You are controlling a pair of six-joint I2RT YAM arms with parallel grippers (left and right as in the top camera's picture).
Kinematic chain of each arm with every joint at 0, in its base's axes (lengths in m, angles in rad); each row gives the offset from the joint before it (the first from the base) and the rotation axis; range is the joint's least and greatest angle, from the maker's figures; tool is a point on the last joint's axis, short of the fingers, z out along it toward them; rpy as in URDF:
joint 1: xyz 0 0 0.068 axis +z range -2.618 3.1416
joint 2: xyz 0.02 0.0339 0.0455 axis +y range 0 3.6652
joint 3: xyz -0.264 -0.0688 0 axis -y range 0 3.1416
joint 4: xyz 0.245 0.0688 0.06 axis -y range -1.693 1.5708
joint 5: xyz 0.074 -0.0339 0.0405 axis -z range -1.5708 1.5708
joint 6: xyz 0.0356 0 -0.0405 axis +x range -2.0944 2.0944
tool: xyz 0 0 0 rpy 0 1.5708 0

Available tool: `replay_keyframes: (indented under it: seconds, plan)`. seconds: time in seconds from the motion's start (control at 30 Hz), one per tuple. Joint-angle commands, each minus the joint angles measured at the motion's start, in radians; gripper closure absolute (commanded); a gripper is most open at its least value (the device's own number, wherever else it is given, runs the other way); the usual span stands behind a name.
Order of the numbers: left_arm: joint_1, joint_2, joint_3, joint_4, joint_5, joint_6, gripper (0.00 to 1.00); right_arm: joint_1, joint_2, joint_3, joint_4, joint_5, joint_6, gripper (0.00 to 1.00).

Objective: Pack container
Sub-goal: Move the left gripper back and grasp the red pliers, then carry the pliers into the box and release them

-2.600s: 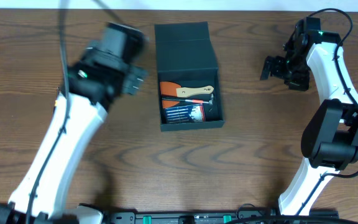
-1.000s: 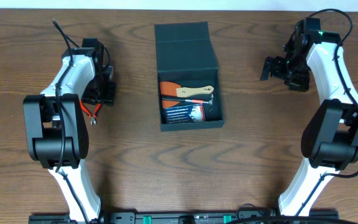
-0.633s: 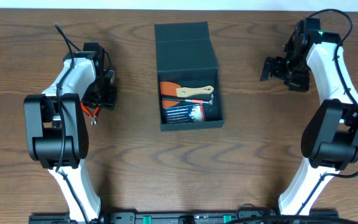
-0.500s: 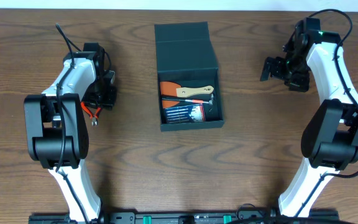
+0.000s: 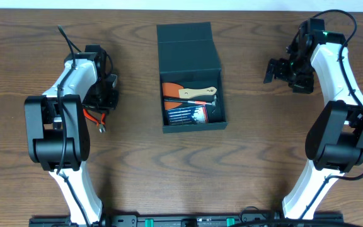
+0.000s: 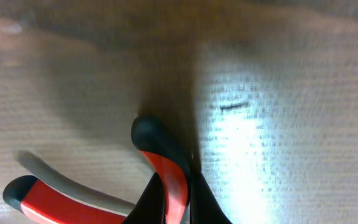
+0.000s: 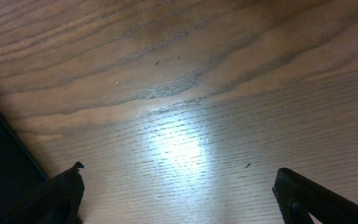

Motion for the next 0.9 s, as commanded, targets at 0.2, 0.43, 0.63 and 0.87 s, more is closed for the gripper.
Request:
replay_keyframes:
  seconds: [0.2, 0.43, 0.63, 0.87]
  plan:
    - [-0.03, -0.06, 0.151, -0.149, -0.001, 0.002, 0.94, 0.007, 0.008, -0.005, 0.001, -0.002, -0.011, 0.01]
    - [-0.204, -0.245, 0.289, -0.18, -0.001, 0.118, 0.94, 0.007, 0.008, -0.005, 0.015, -0.002, -0.011, 0.01]
    - [-0.468, -0.374, 0.302, -0.087, -0.002, 0.381, 0.94, 0.007, 0.008, -0.005, 0.019, -0.002, -0.011, 0.01]
    - [-0.664, -0.324, 0.28, -0.026, -0.001, 0.743, 0.94, 0.007, 0.008, -0.005, 0.019, -0.002, -0.011, 0.01]
